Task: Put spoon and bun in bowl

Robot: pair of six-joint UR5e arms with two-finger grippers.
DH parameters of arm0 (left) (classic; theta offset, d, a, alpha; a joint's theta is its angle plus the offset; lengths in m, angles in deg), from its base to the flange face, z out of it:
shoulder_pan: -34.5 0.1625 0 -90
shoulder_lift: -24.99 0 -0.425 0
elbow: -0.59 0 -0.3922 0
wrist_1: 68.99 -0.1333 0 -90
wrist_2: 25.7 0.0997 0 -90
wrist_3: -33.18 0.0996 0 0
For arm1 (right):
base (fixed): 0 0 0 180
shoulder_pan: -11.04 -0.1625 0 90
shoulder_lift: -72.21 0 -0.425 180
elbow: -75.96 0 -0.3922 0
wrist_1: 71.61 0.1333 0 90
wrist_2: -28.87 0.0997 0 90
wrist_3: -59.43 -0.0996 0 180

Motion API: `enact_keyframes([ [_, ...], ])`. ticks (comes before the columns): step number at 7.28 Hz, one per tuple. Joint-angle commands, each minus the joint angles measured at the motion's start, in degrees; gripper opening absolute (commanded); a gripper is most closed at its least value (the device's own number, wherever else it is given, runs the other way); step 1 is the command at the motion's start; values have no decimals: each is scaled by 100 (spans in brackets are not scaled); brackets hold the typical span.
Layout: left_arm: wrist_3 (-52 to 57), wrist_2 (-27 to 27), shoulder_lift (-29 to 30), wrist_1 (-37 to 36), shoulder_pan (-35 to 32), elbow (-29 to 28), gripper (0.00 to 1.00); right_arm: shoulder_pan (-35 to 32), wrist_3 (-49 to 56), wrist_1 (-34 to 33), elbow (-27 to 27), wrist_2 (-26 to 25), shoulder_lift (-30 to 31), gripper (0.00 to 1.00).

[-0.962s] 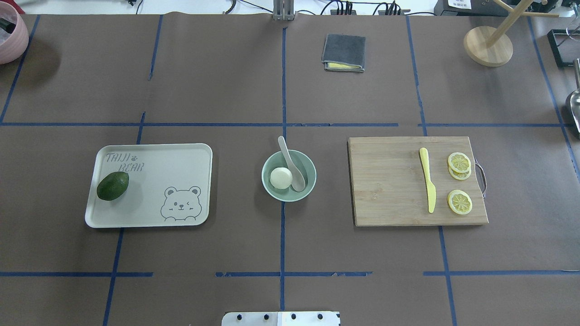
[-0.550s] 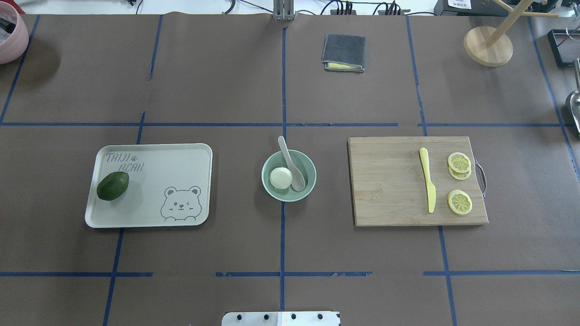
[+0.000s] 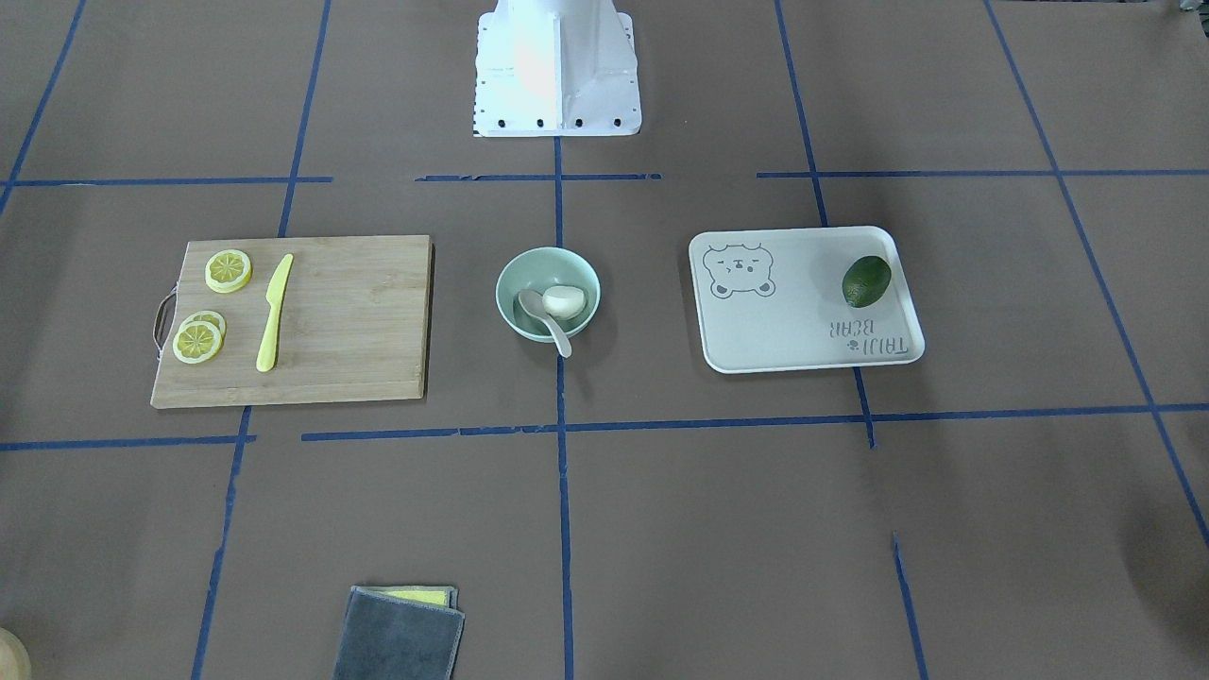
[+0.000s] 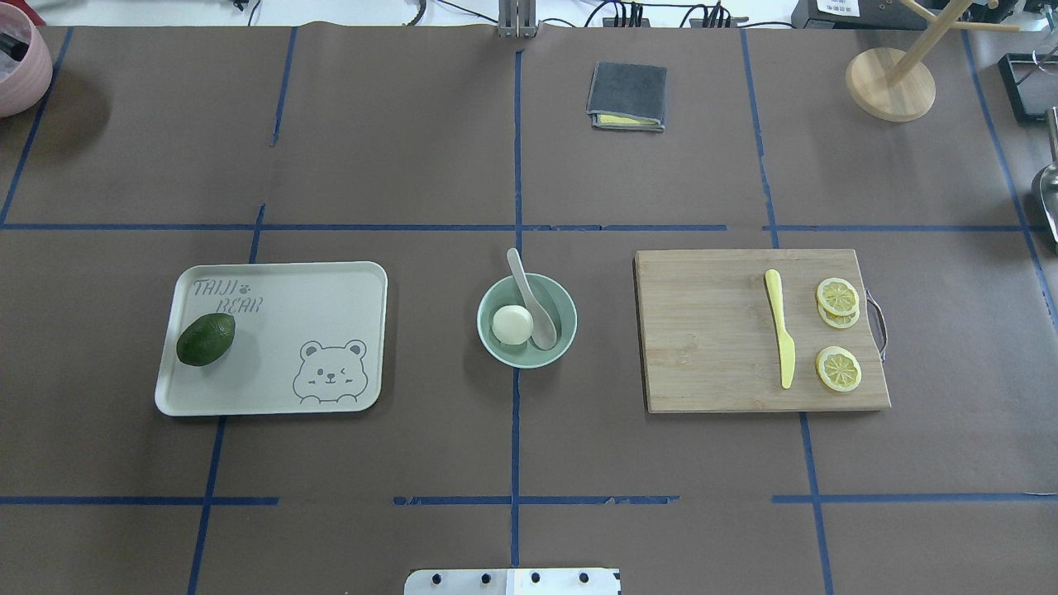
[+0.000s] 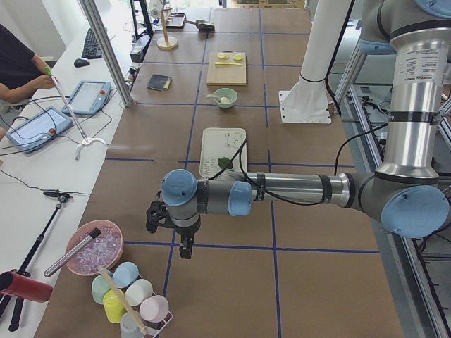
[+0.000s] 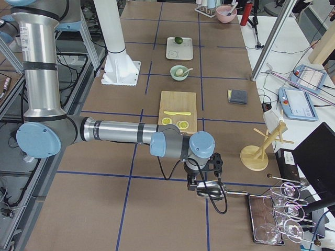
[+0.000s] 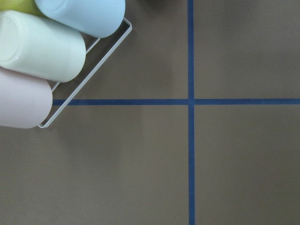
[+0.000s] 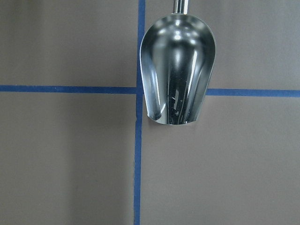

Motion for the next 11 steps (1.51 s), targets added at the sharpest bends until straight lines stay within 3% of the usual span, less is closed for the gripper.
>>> enact_keyframes([
  [1,-14,0,0,0,0,15,100,-38,-82,100,44,17,63,100],
  [11,-14,0,0,0,9,-11,100,-64,-126,109,194,17,28,100],
])
